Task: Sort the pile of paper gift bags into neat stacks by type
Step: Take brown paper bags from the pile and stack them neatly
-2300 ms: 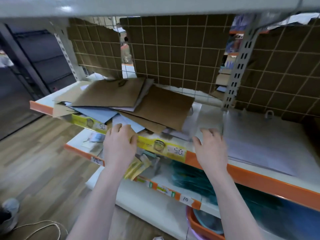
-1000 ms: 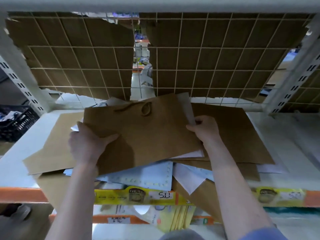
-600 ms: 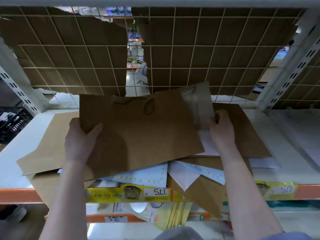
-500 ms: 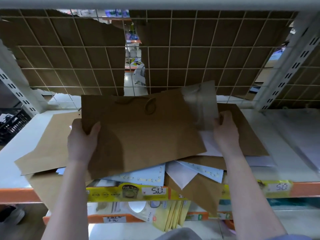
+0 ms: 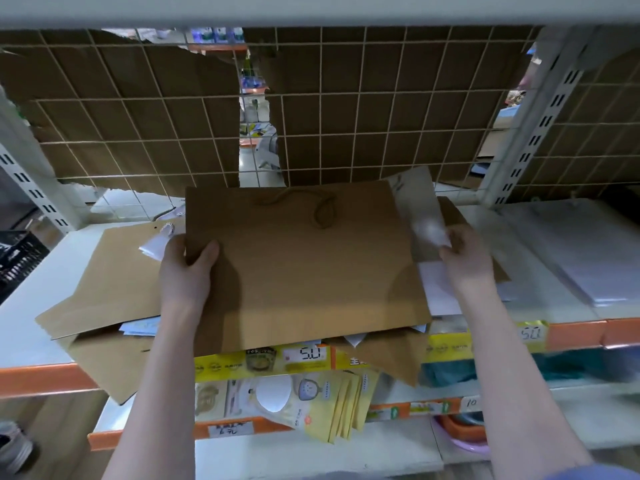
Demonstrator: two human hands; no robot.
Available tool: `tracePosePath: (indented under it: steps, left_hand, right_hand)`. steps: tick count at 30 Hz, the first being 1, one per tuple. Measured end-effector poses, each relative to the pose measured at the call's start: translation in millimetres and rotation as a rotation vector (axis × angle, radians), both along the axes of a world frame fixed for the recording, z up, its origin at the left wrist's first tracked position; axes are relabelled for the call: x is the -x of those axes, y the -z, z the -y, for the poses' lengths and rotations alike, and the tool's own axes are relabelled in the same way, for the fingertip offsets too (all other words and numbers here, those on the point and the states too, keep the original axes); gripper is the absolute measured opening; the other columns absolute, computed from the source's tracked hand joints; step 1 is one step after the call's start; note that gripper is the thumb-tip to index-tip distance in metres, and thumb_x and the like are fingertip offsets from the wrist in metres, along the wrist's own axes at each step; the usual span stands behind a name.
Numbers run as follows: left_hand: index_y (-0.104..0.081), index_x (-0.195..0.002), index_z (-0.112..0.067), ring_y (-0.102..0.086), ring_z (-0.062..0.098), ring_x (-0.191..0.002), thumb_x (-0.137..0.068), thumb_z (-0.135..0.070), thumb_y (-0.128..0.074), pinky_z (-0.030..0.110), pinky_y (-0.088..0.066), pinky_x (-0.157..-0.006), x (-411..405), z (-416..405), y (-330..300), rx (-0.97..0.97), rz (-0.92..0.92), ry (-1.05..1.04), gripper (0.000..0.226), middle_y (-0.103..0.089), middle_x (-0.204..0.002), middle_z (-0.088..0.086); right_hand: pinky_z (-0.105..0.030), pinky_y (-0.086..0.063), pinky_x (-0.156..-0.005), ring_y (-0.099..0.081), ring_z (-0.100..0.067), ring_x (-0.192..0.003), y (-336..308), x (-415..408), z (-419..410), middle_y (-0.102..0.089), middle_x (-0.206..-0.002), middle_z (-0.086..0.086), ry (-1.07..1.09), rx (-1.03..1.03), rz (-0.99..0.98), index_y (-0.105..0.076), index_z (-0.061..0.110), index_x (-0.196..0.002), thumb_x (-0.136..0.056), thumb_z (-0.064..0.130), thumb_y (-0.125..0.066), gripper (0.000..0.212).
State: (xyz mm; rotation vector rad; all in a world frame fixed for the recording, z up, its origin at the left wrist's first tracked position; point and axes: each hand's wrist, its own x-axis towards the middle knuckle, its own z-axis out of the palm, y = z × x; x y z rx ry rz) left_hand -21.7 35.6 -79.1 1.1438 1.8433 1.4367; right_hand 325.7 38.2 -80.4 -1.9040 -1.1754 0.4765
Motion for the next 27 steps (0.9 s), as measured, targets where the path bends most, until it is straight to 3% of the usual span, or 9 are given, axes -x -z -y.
tracePosePath:
  steps: [3, 5, 9, 12, 14, 16, 22, 25, 27]
  left_hand:
    - [-0.056, -0.102, -0.016, -0.059, 0.032, -0.098, -0.087, -0.027, -0.063, 0.049, -0.049, -0.089, -3, 6, -6, -0.011, 0.055, 0.008, 0.020, -0.061, -0.101, 0.010]
    - [-0.056, -0.097, -0.019, -0.060, 0.033, -0.095, -0.085, -0.030, -0.064, 0.049, -0.050, -0.087, -6, 12, -9, -0.017, 0.076, 0.006, 0.019, -0.061, -0.099, 0.010]
    - [-0.050, -0.076, -0.022, -0.055, 0.026, -0.080, -0.080, -0.036, -0.065, 0.042, -0.048, -0.074, -25, 28, -15, -0.045, 0.112, 0.020, 0.020, -0.059, -0.089, 0.011]
    - [-0.056, -0.087, -0.023, -0.058, 0.029, -0.085, -0.078, -0.037, -0.067, 0.046, -0.050, -0.080, -54, 39, -21, -0.035, 0.127, -0.002, 0.020, -0.060, -0.093, 0.008]
    - [-0.059, -0.092, -0.028, -0.061, 0.034, -0.095, -0.074, -0.039, -0.069, 0.053, -0.051, -0.087, -80, 46, -26, -0.043, 0.137, -0.003, 0.024, -0.062, -0.098, 0.006]
    - [-0.059, -0.099, -0.025, -0.060, 0.032, -0.096, -0.077, -0.036, -0.070, 0.050, -0.050, -0.090, -112, 53, -29, -0.060, 0.129, -0.007, 0.027, -0.061, -0.096, 0.004]
    - [-0.054, -0.091, -0.014, -0.051, 0.019, -0.074, -0.086, -0.025, -0.064, 0.030, -0.040, -0.064, -231, 76, -20, -0.072, 0.104, -0.022, 0.016, -0.053, -0.078, 0.001]
    - [-0.057, -0.092, -0.017, -0.056, 0.025, -0.078, -0.084, -0.030, -0.065, 0.038, -0.046, -0.073, -284, 84, -15, -0.029, 0.139, -0.013, 0.017, -0.059, -0.081, 0.002]
    - [-0.056, -0.105, -0.015, -0.056, 0.026, -0.084, -0.087, -0.028, -0.063, 0.038, -0.045, -0.076, -311, 86, -14, -0.015, 0.165, -0.025, 0.023, -0.059, -0.091, 0.005]
  right_hand:
    - [-0.037, -0.041, -0.086, -0.052, -0.033, -0.115, -5, -7, 17, -0.055, -0.127, -0.014, 0.076, -0.113, -0.064, -0.049, 0.010, -0.127, -0.093, 0.003, -0.044, 0.035]
    - [-0.032, -0.040, -0.084, -0.053, -0.031, -0.113, -8, -16, 27, -0.057, -0.125, -0.012, 0.099, -0.177, -0.094, -0.051, 0.011, -0.125, -0.092, 0.002, -0.044, 0.035]
    - [-0.031, -0.041, -0.086, -0.055, -0.031, -0.112, -13, -43, 42, -0.059, -0.124, -0.010, 0.118, -0.204, -0.136, -0.053, 0.014, -0.124, -0.093, 0.004, -0.047, 0.033]
    - [-0.041, -0.044, -0.093, -0.055, -0.032, -0.112, -15, -72, 54, -0.059, -0.122, -0.011, 0.133, -0.174, -0.123, -0.052, 0.014, -0.126, -0.094, 0.007, -0.048, 0.033]
    - [-0.040, -0.045, -0.089, -0.055, -0.028, -0.106, -16, -97, 62, -0.058, -0.114, -0.007, 0.135, -0.177, -0.139, -0.052, 0.014, -0.125, -0.094, 0.007, -0.047, 0.032]
    - [-0.036, -0.044, -0.082, -0.055, -0.024, -0.097, -16, -128, 72, -0.056, -0.108, -0.005, 0.131, -0.187, -0.169, -0.052, 0.016, -0.121, -0.095, 0.006, -0.046, 0.029]
    - [-0.034, -0.042, -0.084, -0.052, -0.021, -0.099, -18, -247, 90, -0.054, -0.108, -0.002, 0.090, -0.141, -0.147, -0.051, 0.017, -0.122, -0.095, 0.008, -0.044, 0.029]
    - [-0.047, -0.048, -0.091, -0.056, -0.027, -0.104, -19, -302, 93, -0.057, -0.117, -0.006, 0.061, -0.109, -0.167, -0.050, 0.020, -0.123, -0.096, 0.010, -0.045, 0.030]
    - [-0.043, -0.049, -0.086, -0.057, -0.026, -0.100, -19, -330, 90, -0.056, -0.114, -0.004, 0.041, -0.106, -0.176, -0.050, 0.019, -0.125, -0.096, 0.010, -0.044, 0.031]
